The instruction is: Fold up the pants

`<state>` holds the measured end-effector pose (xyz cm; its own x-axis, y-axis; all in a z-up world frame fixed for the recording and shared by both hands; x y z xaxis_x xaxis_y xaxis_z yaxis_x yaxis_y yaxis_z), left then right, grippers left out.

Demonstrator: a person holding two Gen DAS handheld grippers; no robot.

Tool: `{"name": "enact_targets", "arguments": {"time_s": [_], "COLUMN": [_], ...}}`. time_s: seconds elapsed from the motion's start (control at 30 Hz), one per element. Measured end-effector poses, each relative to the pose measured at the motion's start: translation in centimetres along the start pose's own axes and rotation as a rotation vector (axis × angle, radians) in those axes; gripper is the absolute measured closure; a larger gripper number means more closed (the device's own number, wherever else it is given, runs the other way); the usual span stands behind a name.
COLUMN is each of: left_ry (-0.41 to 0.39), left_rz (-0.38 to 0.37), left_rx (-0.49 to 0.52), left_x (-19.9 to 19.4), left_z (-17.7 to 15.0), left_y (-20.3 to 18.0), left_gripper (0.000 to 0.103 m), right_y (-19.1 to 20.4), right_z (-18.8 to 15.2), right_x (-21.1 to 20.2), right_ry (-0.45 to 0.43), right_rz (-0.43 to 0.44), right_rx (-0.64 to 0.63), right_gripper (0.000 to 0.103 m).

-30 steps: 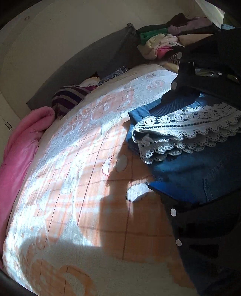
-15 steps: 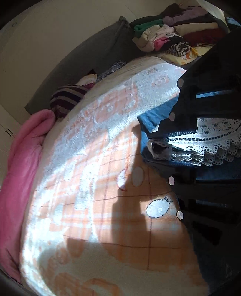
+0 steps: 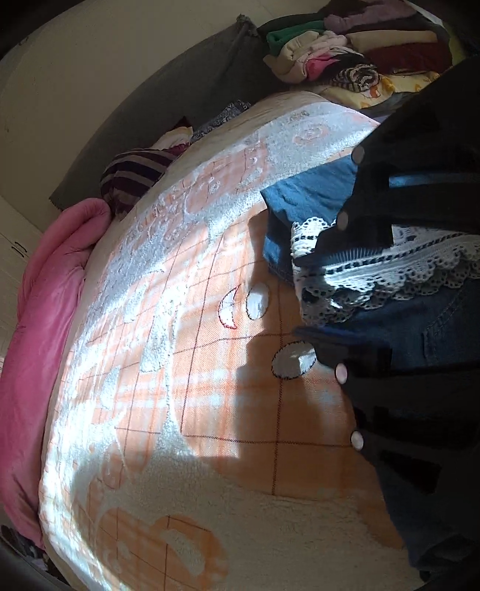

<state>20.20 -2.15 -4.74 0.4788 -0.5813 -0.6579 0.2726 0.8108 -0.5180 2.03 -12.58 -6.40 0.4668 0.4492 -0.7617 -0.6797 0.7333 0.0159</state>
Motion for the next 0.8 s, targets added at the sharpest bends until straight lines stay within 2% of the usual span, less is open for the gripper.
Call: {"name": "enact_targets", "arguments": {"time_s": [0.03, 0.1, 0.23, 0.3, 0.4, 0.57, 0.7, 0.77, 0.8], "left_ry": [-0.008, -0.027, -0.061, -0.056, -0.022, 0.004, 0.048, 0.078, 0.088], "left_rz": [0.002, 0.006, -0.002, 0.002, -0.004, -0.073, -0.046, -0.019, 0.002], "left_rx": [0.010, 0.035, 0.021, 0.019, 0.014, -0.068, -0.044, -0.024, -0.004], "left_x": [-0.5, -1.8, -4.8, -5.9, -6.6, -7.3, -6.2, -5.1, -4.7], "left_z": [-0.1, -0.4, -1.8, -3.5, -6.6, -11.3, -13.2, -13.9, -14.1], "left_y": [-0.3, -0.9, -1.6, -2.1, -2.9, -3.8, -4.8, -5.2, -5.4], "left_gripper": [0.054, 0.050, 0.039, 0.039, 0.039, 0.039, 0.039, 0.050, 0.068], "right_y": [-0.5, -2.4, -6.5, -8.8, -9.7, -10.1, -10.1, -9.7, -9.8], "right_z": [0.0, -0.4, -1.6, -2.4, -3.4, -3.3, -3.4, -3.8, -4.2], "right_x": [-0.6, -2.3, -4.4, -5.0, -5.7, -5.0, -3.6, -2.9, -2.7], "right_ry": [-0.012, -0.043, -0.066, -0.073, -0.069, -0.053, -0.012, 0.014, 0.027], "right_rz": [0.012, 0.010, -0.082, -0.128, -0.144, -0.131, -0.116, -0.119, -0.118], "right_rx": [0.025, 0.086, 0.174, 0.225, 0.263, 0.241, 0.214, 0.220, 0.228], "right_gripper": [0.056, 0.051, 0.051, 0.051, 0.051, 0.051, 0.051, 0.051, 0.051]}}
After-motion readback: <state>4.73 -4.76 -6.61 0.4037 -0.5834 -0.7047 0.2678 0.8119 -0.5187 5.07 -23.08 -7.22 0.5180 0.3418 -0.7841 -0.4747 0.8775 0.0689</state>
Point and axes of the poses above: each gripper's, at about its wrist camera, not at the fingertips, and x roughly the way its jaws point, y to its left, z to its top, the point moved 3 cm from there along x, roughly the way its jaws point, and after that the axes turned 3 degrees about -z, right-handed, at the moved point
